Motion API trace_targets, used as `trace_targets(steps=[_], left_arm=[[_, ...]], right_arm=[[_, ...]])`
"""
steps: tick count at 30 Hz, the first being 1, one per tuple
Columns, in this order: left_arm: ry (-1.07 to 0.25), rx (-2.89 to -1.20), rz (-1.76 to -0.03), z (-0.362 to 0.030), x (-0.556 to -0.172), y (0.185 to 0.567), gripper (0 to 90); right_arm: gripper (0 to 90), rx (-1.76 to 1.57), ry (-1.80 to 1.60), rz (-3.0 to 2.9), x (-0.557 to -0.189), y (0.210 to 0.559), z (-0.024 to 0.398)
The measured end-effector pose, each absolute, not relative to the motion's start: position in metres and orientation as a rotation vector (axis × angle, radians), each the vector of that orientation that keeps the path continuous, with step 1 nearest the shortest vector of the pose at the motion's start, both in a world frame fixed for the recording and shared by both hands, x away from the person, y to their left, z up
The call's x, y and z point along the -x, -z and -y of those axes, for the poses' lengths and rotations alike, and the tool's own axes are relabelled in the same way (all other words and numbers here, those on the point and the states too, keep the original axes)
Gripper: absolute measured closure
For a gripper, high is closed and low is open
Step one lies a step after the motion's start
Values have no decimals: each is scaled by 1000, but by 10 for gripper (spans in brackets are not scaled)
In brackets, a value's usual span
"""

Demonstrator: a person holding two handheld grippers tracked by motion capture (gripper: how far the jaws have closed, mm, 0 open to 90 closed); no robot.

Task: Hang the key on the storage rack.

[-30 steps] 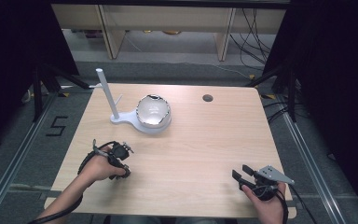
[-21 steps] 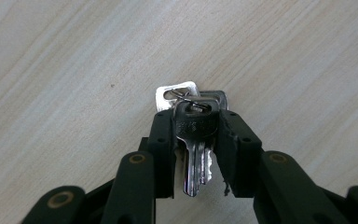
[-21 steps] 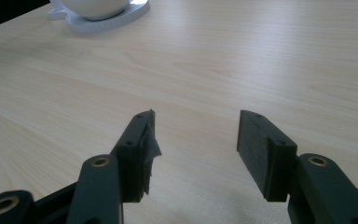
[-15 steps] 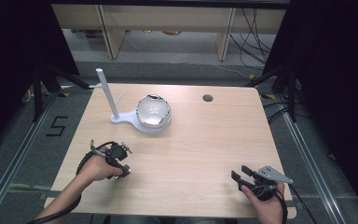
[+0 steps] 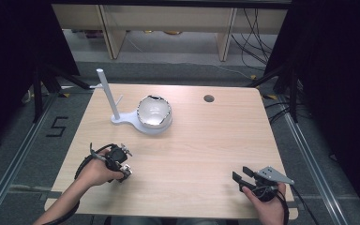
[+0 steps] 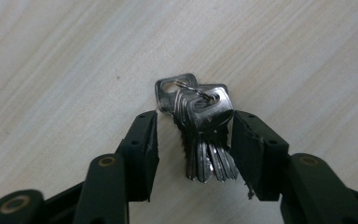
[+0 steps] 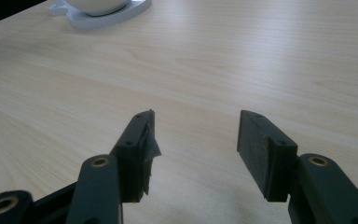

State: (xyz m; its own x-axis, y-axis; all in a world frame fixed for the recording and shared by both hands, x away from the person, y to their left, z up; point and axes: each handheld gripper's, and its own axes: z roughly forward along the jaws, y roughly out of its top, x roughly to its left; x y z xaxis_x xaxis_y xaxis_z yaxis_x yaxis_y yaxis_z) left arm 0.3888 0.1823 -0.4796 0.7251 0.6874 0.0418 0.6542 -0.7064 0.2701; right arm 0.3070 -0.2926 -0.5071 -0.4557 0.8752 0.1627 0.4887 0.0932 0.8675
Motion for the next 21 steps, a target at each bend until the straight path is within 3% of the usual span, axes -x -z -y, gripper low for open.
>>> trace_targets(steps=[5, 14, 21], left_arm=[[-234, -2721, -1069, -179, -385, 479, 540], [-158, -2650, -1200, -172, -384, 481, 515], [-136, -2697, -1187, -169, -390, 481, 602]], right_arm=[[471, -1341, -1323, -1979, -307, 507, 292], [468, -1359, -1322, -1996, -306, 507, 292], [464, -1356, -1303, -2001, -307, 509, 294]])
